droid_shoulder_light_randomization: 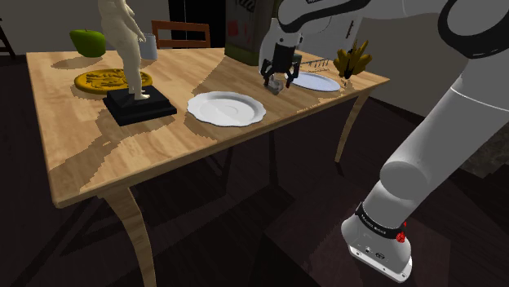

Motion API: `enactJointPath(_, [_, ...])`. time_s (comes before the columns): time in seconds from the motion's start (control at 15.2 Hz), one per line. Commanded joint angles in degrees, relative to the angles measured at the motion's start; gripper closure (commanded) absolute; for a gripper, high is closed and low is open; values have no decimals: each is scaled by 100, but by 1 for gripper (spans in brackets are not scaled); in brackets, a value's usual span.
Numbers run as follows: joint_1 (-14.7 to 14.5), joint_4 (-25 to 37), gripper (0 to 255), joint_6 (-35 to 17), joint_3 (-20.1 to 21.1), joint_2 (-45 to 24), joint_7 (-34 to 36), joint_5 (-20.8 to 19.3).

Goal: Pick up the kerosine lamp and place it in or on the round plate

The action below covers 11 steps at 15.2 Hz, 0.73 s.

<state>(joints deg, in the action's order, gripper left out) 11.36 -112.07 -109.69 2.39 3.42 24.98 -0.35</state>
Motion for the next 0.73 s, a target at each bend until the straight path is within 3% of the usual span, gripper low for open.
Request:
enactJointPath(0.0, [4, -104, 0, -142, -4, -35, 2, -1])
enactJointPath(0.66, [5, -256, 0, -335, -4, -76, 4, -4])
